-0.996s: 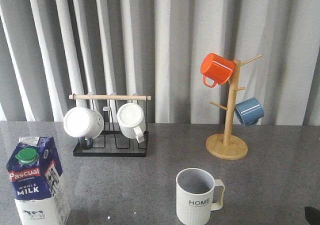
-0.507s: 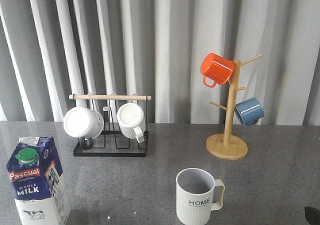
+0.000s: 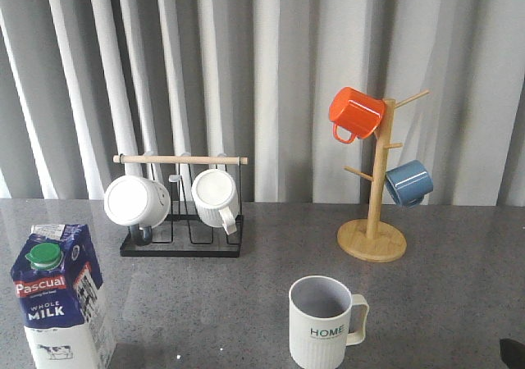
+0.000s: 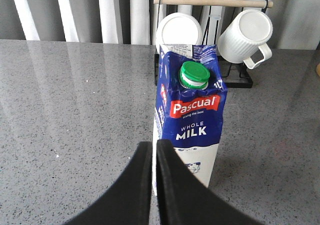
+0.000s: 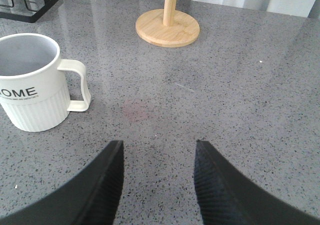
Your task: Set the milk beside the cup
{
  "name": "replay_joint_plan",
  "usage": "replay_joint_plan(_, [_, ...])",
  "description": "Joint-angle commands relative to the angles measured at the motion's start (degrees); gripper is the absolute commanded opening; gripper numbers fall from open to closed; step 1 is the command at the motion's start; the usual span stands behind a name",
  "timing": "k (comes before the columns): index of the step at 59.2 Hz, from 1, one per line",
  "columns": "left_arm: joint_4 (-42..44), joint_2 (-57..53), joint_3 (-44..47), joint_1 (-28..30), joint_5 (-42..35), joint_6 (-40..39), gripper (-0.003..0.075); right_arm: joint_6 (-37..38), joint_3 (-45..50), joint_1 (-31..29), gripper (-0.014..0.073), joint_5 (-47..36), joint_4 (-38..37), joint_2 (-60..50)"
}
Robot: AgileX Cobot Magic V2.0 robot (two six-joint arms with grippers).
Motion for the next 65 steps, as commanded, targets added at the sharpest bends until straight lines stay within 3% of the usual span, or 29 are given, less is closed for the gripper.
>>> replay_joint_plan(1, [-0.4, 0.4, -1.8, 0.1, -4.8, -0.5, 0.009, -0.4, -1.6, -0.5, 0.0328, -3.7, -0.8, -0.5])
replay_joint_plan(19, [-0.8, 2.3, 3.6, 0.0, -12.8, -0.3, 0.0489, -0.4, -1.6, -0.5, 0.0328, -3.7, -0.8, -0.5])
replay_joint_plan(30, [-3.8, 5.2, 4.9, -0.2, -15.3, -0.3, 0.065, -0.4, -1.6, -0.5, 0.0328, -3.7, -0.8, -0.5])
replay_joint_plan(65, [-6.4, 14.5, 4.7, -6.9, -23.4, -0.3, 0.0644, -0.4, -1.6, -0.5, 0.0328, -3.6, -0.8, -0.5])
